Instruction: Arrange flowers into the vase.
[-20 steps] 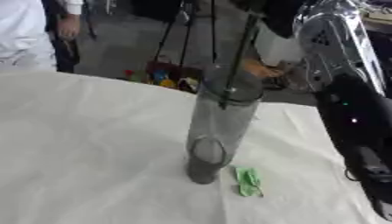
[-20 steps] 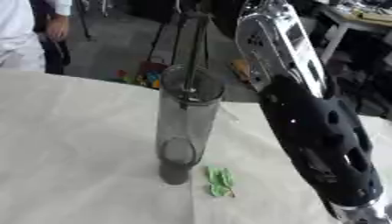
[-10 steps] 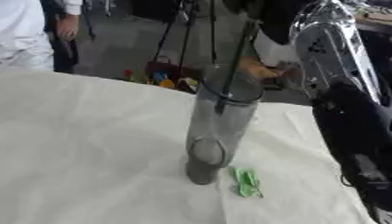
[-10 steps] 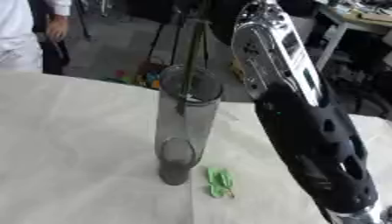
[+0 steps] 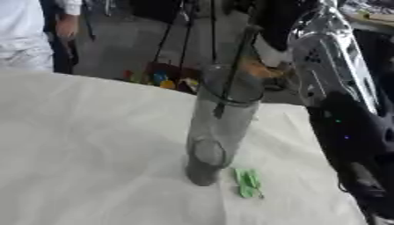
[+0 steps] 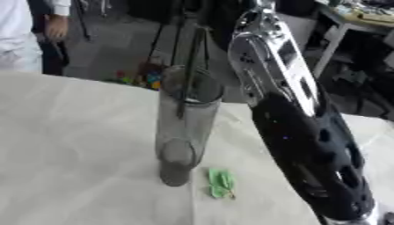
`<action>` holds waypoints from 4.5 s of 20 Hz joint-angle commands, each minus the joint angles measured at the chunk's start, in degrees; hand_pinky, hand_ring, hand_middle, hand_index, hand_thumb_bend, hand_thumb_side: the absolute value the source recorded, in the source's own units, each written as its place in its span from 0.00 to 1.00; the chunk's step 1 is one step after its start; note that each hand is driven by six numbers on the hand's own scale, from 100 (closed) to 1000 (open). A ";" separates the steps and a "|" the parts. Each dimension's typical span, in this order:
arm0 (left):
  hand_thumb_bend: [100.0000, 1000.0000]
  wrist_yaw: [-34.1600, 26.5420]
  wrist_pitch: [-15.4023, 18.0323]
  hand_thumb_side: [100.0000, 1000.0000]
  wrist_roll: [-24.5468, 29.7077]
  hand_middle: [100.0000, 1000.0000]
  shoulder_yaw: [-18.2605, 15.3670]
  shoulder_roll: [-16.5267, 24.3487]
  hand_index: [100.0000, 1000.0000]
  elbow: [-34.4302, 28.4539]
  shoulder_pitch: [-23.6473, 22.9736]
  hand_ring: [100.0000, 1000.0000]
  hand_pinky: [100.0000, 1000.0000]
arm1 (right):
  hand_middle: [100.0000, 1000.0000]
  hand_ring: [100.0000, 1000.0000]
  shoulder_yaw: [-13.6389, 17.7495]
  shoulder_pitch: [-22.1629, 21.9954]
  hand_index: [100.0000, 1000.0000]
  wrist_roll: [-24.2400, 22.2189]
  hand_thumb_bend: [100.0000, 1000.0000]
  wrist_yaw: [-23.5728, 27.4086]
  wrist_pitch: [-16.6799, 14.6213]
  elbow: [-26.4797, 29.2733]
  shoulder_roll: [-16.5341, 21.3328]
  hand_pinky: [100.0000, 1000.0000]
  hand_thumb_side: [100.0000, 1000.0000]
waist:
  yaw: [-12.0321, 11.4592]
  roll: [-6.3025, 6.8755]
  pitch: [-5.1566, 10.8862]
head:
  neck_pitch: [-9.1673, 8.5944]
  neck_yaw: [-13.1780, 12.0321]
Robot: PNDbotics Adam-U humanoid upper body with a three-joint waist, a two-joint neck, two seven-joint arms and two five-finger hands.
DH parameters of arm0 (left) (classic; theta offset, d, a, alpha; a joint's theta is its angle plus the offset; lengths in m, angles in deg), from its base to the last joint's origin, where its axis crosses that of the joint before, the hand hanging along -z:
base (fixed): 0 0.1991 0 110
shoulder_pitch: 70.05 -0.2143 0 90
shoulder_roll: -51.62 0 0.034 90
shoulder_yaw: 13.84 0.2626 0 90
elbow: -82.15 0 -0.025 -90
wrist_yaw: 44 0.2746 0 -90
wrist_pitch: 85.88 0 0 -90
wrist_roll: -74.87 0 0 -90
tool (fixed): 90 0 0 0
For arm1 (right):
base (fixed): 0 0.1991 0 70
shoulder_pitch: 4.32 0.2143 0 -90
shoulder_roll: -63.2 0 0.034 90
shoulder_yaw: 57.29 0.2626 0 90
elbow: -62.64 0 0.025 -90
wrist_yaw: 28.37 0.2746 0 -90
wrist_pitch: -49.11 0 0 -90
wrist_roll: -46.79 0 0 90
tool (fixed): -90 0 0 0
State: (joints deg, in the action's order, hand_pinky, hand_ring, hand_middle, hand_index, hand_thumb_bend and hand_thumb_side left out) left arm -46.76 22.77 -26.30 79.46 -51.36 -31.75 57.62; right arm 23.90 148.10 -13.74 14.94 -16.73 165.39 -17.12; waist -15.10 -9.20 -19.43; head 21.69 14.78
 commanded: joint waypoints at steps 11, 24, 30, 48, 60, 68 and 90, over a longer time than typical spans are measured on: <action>0.00 -0.10 -0.12 1.00 0.12 0.85 0.08 -0.39 0.90 -0.70 0.98 0.76 0.67 | 0.00 0.26 -0.16 -1.09 0.00 -2.04 0.07 -4.17 0.07 1.45 -0.64 0.33 0.43 | -0.03 0.79 0.48 | -1.45 0.17; 0.00 -0.08 -0.08 1.00 0.06 0.85 0.06 -0.47 0.90 -0.70 1.01 0.76 0.67 | 0.00 0.26 -1.00 -2.48 0.00 -3.35 0.07 -9.75 -1.11 1.82 -0.84 0.32 0.56 | -0.09 0.96 0.25 | -1.80 0.17; 0.00 -0.05 0.01 1.00 -0.07 0.85 -0.01 -0.40 0.90 -0.70 1.12 0.76 0.67 | 0.01 0.29 -1.24 -3.24 0.00 -4.04 0.08 -11.36 -0.47 1.34 -1.15 0.32 0.57 | 0.09 0.99 0.16 | -1.83 -0.03; 0.00 -0.12 0.00 1.00 0.13 0.86 0.12 -0.72 0.90 -0.70 1.48 0.76 0.67 | 0.28 0.39 -1.30 -3.80 0.00 -5.39 0.04 -13.09 -6.07 1.62 -2.41 0.38 0.64 | 0.06 1.32 -0.52 | -2.58 0.14; 0.00 -0.14 -0.18 1.00 0.27 0.86 0.20 -0.65 0.90 -0.70 1.18 0.76 0.67 | 0.25 0.39 -2.00 -4.00 0.01 -7.43 0.06 -17.69 -8.75 1.72 -0.75 0.37 0.65 | 0.26 1.40 -0.48 | -2.34 -0.04; 0.00 -0.24 -0.27 1.00 0.41 0.86 0.29 -0.70 0.90 -0.70 0.97 0.76 0.67 | 0.25 0.39 -1.89 -3.51 0.07 -9.69 0.03 -24.82 -8.27 2.81 1.14 0.36 0.67 | 0.47 1.58 -0.41 | -2.54 -0.01; 0.00 -0.36 -0.42 1.00 0.64 0.86 0.35 -0.83 0.90 -0.70 1.02 0.76 0.68 | 0.29 0.41 -2.61 -4.89 0.24 -15.50 0.00 -39.69 -9.52 2.43 0.38 0.42 0.76 | 0.63 1.83 -0.88 | -2.83 -0.37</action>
State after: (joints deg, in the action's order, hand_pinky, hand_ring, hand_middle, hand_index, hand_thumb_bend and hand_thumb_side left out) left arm -46.99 22.32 -25.78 79.54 -52.33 -31.75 58.13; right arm 21.04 142.44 -28.52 -23.66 -26.17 167.44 -17.91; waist -14.52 -7.99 -21.37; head 19.49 14.53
